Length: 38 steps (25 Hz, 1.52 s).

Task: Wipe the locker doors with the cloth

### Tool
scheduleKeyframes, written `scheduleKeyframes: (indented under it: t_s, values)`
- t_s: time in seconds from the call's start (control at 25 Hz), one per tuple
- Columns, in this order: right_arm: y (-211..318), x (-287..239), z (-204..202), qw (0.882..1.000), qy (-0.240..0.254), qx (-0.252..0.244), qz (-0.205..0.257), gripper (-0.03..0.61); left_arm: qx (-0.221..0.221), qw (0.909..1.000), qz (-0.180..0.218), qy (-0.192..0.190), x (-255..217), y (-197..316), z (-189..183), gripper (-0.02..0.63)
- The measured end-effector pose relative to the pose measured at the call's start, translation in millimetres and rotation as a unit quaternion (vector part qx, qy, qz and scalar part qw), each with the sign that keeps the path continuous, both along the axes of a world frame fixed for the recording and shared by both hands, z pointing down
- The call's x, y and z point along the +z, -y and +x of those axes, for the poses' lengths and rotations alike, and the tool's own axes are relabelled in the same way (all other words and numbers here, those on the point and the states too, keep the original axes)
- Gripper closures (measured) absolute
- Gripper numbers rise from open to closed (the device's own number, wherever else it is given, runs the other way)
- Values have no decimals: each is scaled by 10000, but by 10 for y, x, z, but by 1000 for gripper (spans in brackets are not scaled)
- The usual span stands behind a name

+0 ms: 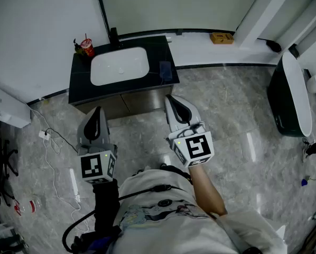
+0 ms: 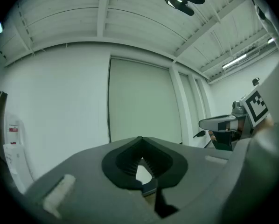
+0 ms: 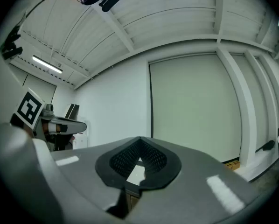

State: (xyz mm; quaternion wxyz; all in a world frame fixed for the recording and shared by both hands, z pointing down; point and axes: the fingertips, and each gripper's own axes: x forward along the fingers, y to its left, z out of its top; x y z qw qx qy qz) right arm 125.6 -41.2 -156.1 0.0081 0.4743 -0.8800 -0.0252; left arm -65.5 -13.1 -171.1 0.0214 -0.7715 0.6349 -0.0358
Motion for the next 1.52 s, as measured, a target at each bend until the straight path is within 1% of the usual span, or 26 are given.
scheduleKeyframes:
  t_s: [0.12, 0.6, 0.88, 1.2, 1.52]
  values:
    - [23, 28, 13, 10000, 2, 3, -3, 577, 3, 10000, 18, -24, 97, 21, -11, 612]
    - [20, 31, -57, 10000, 54, -32, 12, 575, 13, 10000, 50, -54, 118, 24, -74, 612]
    - [25, 76, -93, 10000, 46, 13, -35, 575, 29, 10000, -16, -62, 185, 47, -150, 612]
    - [30, 224, -215, 9997, -45, 77, -216, 575, 92, 9998, -160, -92, 303, 77, -308, 612]
    - [32, 461, -245, 9985, -180, 253, -448, 575, 276, 9983, -485, -142, 621, 107, -451, 612]
